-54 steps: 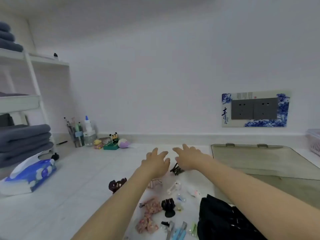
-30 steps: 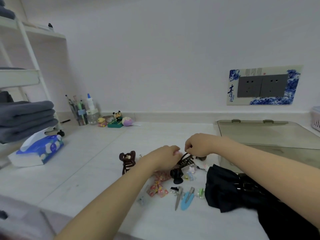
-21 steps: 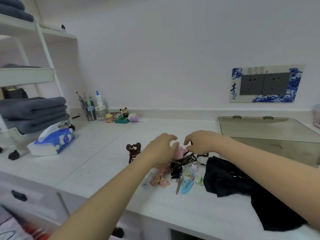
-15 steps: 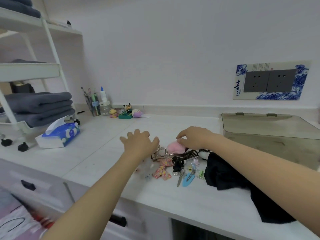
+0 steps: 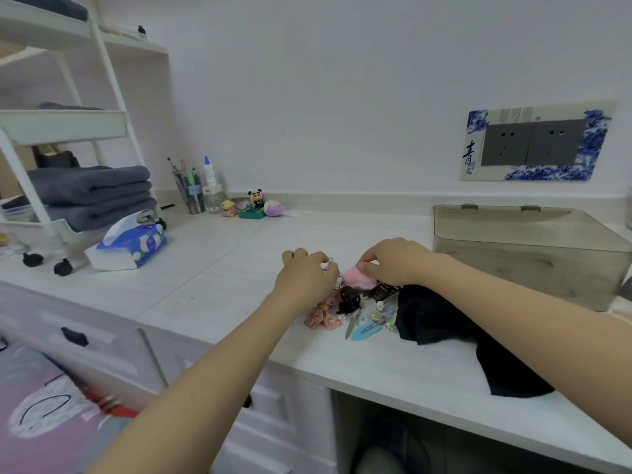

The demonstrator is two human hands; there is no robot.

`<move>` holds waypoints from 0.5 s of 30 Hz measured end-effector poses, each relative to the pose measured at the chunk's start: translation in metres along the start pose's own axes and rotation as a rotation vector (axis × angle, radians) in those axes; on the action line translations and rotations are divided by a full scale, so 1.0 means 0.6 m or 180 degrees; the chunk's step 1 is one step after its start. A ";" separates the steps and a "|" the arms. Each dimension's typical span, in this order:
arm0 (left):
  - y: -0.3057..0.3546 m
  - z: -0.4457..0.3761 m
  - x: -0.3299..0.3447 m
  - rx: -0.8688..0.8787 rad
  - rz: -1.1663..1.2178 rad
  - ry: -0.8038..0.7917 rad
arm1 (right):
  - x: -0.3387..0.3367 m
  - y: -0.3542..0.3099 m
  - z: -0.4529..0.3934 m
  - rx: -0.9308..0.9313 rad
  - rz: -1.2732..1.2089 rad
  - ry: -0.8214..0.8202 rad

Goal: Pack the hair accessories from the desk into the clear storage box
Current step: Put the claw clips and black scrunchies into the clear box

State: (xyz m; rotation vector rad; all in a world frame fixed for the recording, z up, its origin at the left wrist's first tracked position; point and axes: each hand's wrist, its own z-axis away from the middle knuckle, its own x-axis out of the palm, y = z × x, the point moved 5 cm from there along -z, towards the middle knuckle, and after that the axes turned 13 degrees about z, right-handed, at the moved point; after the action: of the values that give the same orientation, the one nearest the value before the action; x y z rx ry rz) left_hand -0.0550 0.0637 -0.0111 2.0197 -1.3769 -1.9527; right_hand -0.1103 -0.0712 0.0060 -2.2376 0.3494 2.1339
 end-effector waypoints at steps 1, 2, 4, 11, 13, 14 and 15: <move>0.002 0.001 0.001 -0.0018 0.0039 -0.0002 | -0.001 0.000 0.003 0.0007 0.0066 0.0034; 0.002 0.001 0.005 -0.0039 0.0060 -0.0033 | -0.003 0.001 0.005 0.0016 0.0135 0.0072; 0.006 0.004 0.009 -0.0038 0.0082 -0.0089 | -0.008 0.001 0.011 0.0000 0.0254 0.0146; 0.067 -0.003 0.013 0.0282 -0.0546 0.0169 | -0.057 0.042 0.066 -0.0019 0.0406 0.0916; 0.114 -0.005 0.022 0.0616 -0.0346 0.0241 | -0.074 0.079 0.098 0.0084 0.0412 0.1237; 0.142 -0.005 0.029 0.0799 -0.0192 0.0266 | -0.081 0.102 0.116 0.0171 0.0385 0.1411; 0.172 -0.006 0.038 0.0985 -0.0031 0.0285 | -0.086 0.129 0.135 0.0278 0.0378 0.1559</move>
State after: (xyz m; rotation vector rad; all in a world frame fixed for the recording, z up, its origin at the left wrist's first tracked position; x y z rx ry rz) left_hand -0.1137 -0.0146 0.0293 2.2077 -1.7419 -1.7169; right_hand -0.2059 -0.1249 0.0627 -2.7227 0.5864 1.5460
